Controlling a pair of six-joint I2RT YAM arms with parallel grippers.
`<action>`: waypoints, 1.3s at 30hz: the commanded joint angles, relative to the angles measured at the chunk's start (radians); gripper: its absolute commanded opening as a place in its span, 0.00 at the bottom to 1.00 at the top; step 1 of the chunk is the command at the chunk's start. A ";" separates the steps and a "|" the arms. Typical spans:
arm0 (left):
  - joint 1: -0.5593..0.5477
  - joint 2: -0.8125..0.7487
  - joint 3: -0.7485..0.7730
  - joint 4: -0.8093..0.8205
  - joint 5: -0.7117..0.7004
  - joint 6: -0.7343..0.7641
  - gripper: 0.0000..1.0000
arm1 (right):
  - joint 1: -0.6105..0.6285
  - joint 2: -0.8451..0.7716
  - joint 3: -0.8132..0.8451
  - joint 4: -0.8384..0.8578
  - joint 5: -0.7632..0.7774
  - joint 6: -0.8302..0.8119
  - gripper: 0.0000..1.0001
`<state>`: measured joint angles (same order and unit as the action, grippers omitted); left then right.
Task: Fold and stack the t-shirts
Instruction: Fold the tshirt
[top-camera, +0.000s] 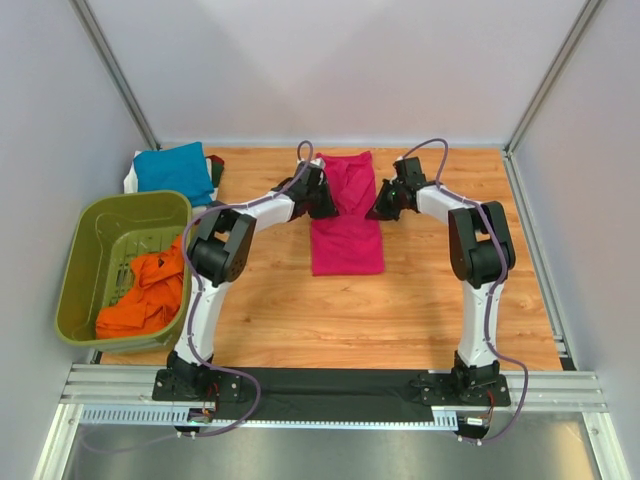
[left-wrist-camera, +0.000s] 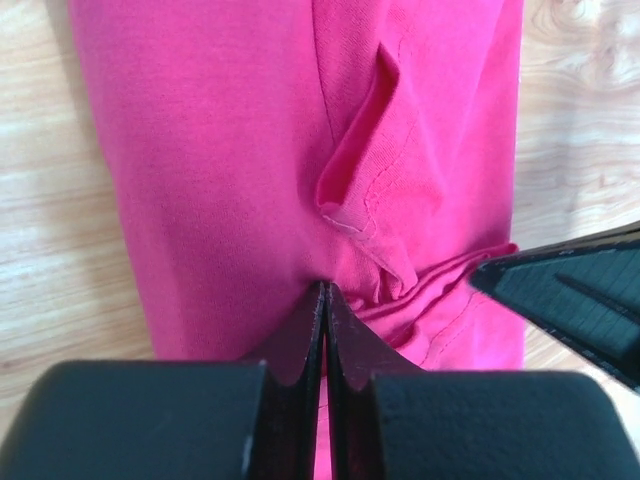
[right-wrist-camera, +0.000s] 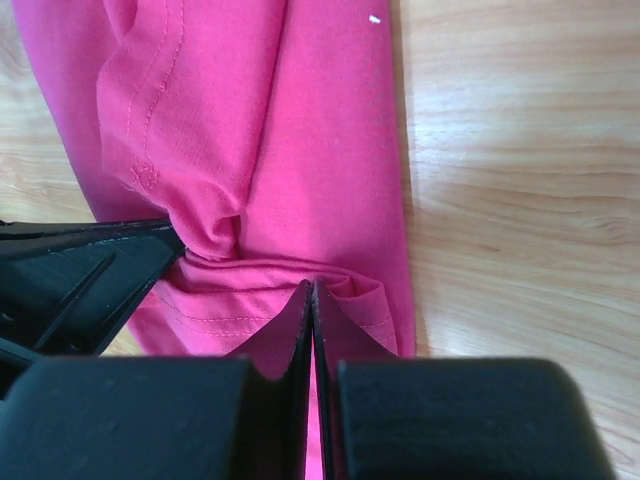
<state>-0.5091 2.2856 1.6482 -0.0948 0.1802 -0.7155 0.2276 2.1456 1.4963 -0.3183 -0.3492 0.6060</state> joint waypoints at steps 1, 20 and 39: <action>0.001 -0.032 0.030 -0.034 -0.033 0.096 0.07 | -0.004 -0.032 0.044 -0.007 0.013 -0.029 0.00; -0.028 -0.649 -0.234 -0.195 -0.107 0.208 0.53 | 0.029 -0.372 0.120 -0.242 0.240 -0.172 0.64; -0.083 -0.468 -0.417 -0.046 -0.124 0.134 0.30 | 0.087 -0.400 -0.238 -0.150 0.274 -0.137 0.61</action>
<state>-0.5934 1.7367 1.1385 -0.1959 0.0429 -0.6174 0.3172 1.7027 1.2816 -0.5034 -0.1051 0.4637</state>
